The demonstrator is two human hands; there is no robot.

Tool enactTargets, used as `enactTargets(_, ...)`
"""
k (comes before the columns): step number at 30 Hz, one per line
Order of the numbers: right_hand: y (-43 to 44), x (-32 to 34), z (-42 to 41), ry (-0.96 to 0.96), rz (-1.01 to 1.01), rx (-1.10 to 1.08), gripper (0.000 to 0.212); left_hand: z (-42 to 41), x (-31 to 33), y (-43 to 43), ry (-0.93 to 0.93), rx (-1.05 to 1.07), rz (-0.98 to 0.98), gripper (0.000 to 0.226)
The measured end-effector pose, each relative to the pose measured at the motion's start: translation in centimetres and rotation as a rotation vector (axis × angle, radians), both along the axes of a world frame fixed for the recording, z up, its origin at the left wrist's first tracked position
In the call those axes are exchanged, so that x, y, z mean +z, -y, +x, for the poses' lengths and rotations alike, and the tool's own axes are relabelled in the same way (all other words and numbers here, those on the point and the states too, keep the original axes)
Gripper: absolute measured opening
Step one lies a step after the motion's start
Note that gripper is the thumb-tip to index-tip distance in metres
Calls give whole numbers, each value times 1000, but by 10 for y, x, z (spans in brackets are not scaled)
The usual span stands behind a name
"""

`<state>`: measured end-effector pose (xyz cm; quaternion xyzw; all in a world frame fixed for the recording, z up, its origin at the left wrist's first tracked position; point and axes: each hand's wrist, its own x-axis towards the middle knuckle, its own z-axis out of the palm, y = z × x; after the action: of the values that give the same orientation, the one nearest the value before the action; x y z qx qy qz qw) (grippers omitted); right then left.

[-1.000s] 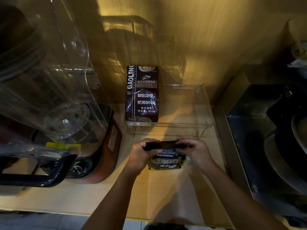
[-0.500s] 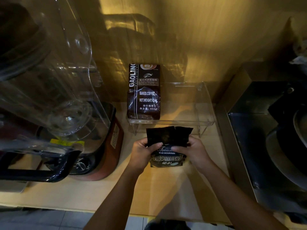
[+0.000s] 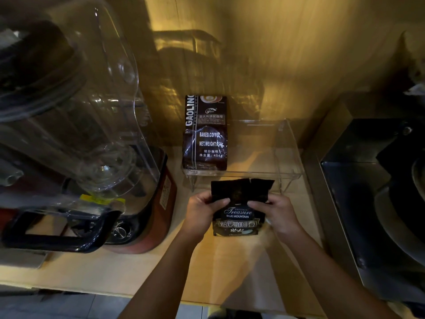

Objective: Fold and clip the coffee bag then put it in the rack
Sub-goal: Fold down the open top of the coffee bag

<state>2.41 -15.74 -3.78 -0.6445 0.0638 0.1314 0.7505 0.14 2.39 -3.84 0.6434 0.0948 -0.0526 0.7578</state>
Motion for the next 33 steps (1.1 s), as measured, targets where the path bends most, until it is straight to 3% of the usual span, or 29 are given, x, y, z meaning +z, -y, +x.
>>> enactTargets(12,-5,4,-2,14,35,-123,17,2,10,3,-24,22,-48,12)
enactTargets(24,-3,4,-3,128,-70,-240,40,5,11,-3,49,221,9,34)
enactTargets(33,3,6,-4,164,-59,-173,29,3,7,-5,104,204,7,29)
